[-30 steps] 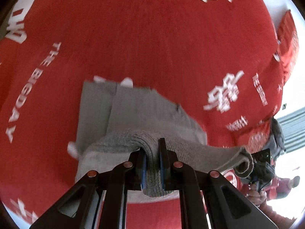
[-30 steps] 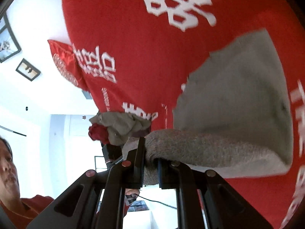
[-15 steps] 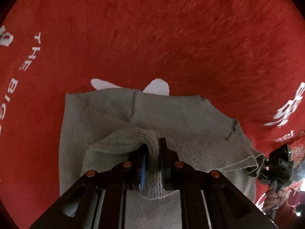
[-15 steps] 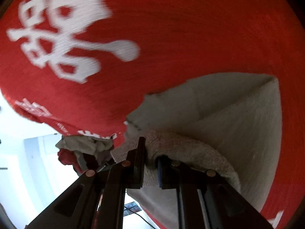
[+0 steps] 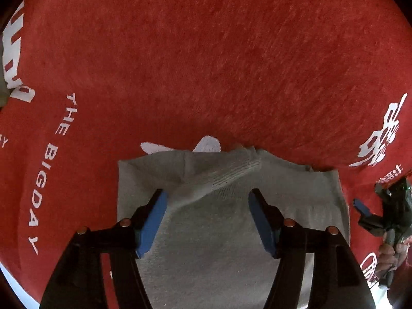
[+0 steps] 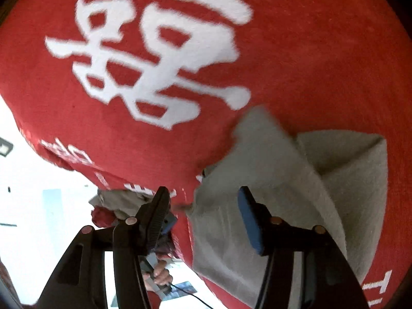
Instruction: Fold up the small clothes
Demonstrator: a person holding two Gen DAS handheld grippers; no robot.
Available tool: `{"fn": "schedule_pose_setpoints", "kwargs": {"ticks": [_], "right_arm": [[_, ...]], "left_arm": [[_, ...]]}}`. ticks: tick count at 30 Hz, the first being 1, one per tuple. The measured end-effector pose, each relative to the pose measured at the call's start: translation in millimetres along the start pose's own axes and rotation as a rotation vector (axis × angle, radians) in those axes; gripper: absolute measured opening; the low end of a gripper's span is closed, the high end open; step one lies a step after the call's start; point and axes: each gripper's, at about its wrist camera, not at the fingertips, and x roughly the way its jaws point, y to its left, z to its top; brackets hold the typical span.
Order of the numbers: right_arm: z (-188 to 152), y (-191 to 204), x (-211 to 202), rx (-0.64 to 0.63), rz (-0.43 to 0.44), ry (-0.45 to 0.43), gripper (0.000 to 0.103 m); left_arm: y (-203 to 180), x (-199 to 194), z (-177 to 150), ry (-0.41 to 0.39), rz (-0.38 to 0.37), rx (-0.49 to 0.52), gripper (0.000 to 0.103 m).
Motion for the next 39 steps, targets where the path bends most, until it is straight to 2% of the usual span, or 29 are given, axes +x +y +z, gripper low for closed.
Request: {"fn": "schedule_pose_setpoints", "kwargs": {"ticks": [6,9,11,13,14,17,20,23,28,34,37,39], "right_arm": [[-2,-9,24,-0.031,-0.154,0.023,0.060],[0,-18,28,-0.045,-0.265,0.018,0.060],[-1,-23,28,-0.048,-0.266,0.020,0.058],[-3,-20,25,-0.062,-0.271,0.022,0.058],[-4,-18,23,-0.079,-0.284,0.026,0.058],[-6,-14,15,-0.112,-0.319,0.033,0.058],[-14,-14,1,-0.113,-0.336,0.020,0.058],[-23,-12,-12,-0.117,-0.322,0.014,0.058],[-59,-1,-21,-0.151,-0.233,0.071,0.058],[-139,-1,9,-0.105,-0.154,0.230,0.059],[-176,-16,29,-0.046,-0.166,0.281,0.059],[-196,-24,46,0.000,-0.158,0.288,0.059]], "left_arm": [[-11,46,-8,0.083,0.106,0.050,0.067],[-5,72,-5,0.097,0.180,0.020,0.067],[1,74,4,0.071,0.188,-0.010,0.067],[7,70,13,0.044,0.259,-0.021,0.067],[13,69,17,0.041,0.268,-0.036,0.067],[35,63,20,0.069,0.292,-0.077,0.067],[40,48,11,0.088,0.312,-0.038,0.067],[42,25,-14,0.133,0.262,0.012,0.067],[51,2,-65,0.232,0.139,0.003,0.067],[64,-4,-96,0.261,0.082,-0.027,0.067],[71,-1,-106,0.273,0.039,-0.031,0.067],[74,-1,-110,0.271,0.006,-0.012,0.061]]}}
